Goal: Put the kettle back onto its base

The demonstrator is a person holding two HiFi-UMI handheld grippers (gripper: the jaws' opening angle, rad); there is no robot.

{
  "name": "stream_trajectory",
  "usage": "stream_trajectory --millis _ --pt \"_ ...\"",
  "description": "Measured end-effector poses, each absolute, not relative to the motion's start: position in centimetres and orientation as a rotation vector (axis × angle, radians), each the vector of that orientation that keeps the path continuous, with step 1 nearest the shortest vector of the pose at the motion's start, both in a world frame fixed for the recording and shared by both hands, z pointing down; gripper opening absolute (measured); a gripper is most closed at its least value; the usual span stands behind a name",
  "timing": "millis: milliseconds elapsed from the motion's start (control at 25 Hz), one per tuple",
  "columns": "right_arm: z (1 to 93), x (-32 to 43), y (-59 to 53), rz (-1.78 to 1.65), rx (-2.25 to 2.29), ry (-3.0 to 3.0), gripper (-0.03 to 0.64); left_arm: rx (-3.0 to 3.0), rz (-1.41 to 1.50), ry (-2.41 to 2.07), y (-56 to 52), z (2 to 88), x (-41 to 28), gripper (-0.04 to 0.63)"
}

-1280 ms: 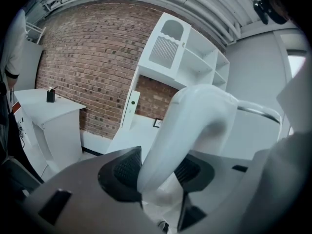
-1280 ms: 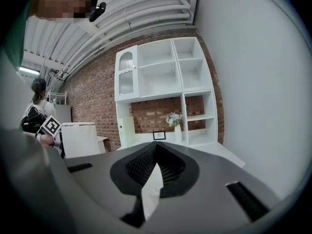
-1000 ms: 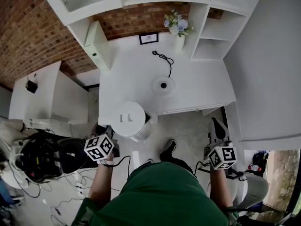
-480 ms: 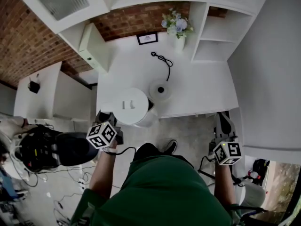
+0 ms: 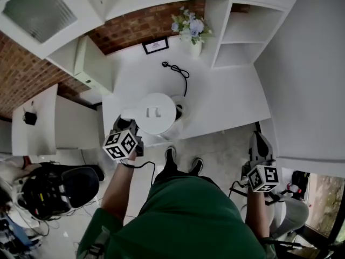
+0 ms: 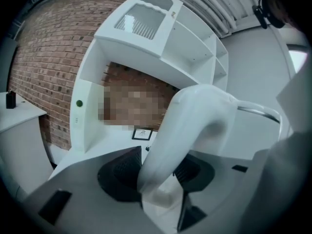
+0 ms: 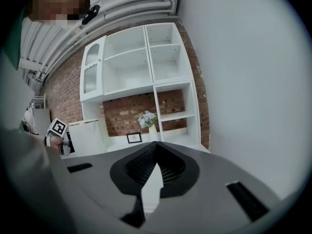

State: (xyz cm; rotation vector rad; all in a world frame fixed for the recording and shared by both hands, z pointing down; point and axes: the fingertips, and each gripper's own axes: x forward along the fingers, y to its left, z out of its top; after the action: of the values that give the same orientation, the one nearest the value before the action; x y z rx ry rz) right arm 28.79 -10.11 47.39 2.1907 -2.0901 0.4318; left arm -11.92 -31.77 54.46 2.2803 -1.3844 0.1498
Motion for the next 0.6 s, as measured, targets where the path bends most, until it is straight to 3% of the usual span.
stream_trajectory --millis 600 --pt "46.3 27.5 -10.9 0.473 2.441 -1.744 0.014 2.431 0.317 -1.077 -42.3 59.4 -4.9 0.196"
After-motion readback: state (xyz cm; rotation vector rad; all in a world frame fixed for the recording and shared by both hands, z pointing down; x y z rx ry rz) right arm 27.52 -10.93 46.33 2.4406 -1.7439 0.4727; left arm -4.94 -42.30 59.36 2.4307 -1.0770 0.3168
